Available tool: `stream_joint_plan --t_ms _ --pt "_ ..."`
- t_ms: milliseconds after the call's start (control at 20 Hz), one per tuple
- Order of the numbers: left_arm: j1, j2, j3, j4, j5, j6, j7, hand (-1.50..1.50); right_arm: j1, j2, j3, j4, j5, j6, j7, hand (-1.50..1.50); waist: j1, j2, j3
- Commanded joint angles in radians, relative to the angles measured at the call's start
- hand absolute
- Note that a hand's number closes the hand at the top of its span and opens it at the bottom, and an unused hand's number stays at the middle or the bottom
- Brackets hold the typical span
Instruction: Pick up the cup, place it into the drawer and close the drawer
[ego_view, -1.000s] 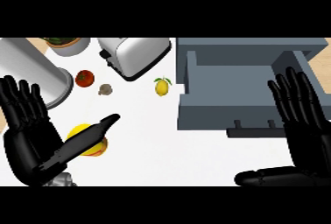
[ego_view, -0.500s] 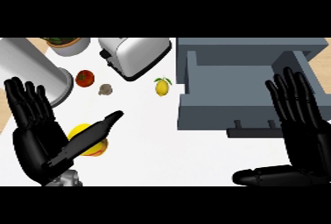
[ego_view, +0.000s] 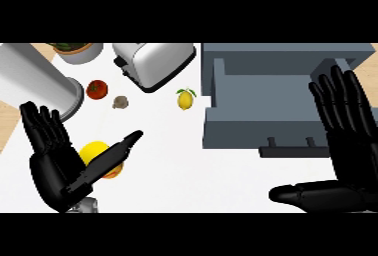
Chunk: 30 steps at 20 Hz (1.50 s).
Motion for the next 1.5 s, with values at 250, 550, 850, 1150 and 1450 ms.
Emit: stream_joint_plan --t_ms 250,550,850,1150,1450 --pt "0.167 0.0 0.025 0.042 0.174 0.0 -0.169 -1.5 0.022 -0.027 -0.059 0.043 -0.045 0.047 -0.051 -1.5 0.002 0.0 0.0" --pt "0.21 0.0 0.087 0.085 0.251 -0.041 -0.251 -1.5 -0.044 -0.032 -0.07 0.05 -0.046 0.024 0.001 -1.5 0.003 0.0 0.0" --pt "0.138 0.0 0.06 0.275 0.37 -0.004 -0.407 -1.5 0.022 -0.002 -0.013 0.007 -0.014 0.031 -0.029 -1.5 0.0 0.0 0.0" --pt "0.247 0.0 0.159 0.325 0.474 -0.165 -0.523 -1.5 -0.024 -0.025 -0.048 0.001 -0.036 0.022 0.033 -1.5 0.003 0.0 0.0" --pt "0.189 0.0 0.173 0.492 0.592 -0.2 -0.685 -1.5 0.007 -0.008 -0.019 -0.039 -0.035 0.025 0.039 -1.5 0.001 0.0 0.0"
